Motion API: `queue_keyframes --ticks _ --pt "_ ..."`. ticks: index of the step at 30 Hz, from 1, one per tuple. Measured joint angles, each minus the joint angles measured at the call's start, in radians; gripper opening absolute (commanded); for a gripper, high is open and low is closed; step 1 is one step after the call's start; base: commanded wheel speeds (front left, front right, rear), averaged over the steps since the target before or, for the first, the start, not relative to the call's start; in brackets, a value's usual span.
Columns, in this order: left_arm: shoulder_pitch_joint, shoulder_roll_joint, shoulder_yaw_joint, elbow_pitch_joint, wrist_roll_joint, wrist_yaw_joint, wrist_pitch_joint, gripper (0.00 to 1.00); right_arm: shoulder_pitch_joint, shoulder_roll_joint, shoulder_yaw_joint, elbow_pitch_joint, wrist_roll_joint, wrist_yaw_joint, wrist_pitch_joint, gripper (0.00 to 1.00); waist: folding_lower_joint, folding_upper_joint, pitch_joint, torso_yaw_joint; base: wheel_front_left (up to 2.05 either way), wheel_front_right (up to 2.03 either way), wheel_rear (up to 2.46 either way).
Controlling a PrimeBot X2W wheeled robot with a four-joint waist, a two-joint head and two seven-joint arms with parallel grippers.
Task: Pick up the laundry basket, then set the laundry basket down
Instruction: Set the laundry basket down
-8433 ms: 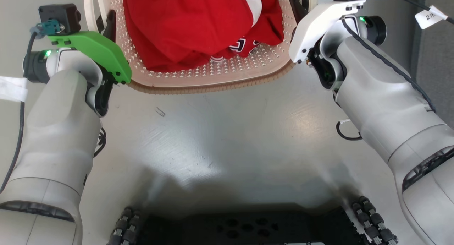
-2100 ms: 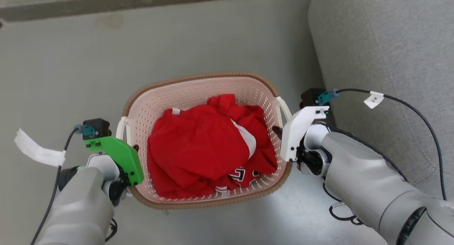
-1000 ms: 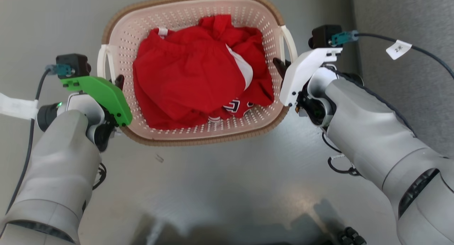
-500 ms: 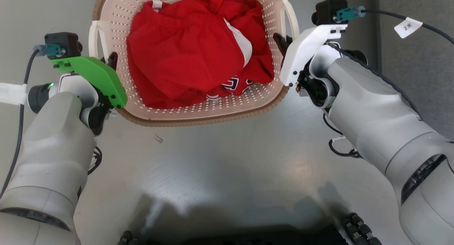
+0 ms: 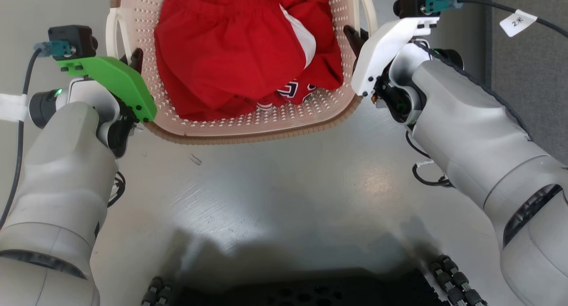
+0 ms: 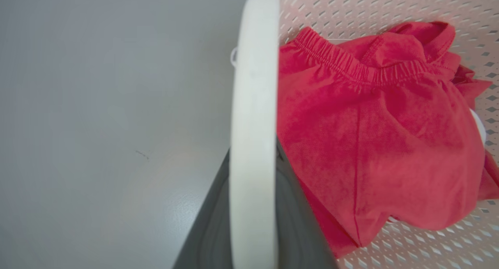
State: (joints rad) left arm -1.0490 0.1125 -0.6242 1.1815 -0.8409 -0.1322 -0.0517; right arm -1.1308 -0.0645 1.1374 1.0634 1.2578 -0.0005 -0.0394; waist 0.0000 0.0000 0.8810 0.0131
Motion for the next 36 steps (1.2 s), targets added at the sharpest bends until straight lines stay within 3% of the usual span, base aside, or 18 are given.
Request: queue_keyframes --ticks 36 --pt "-0.041 -0.012 -0.021 0.023 0.009 0.000 -0.033 0.00 -0.030 0.001 0.012 0.030 0.028 0.002 -0.032 0.00 0.0000 0.0000 0.066 0.011 0.00 0.00 0.00"
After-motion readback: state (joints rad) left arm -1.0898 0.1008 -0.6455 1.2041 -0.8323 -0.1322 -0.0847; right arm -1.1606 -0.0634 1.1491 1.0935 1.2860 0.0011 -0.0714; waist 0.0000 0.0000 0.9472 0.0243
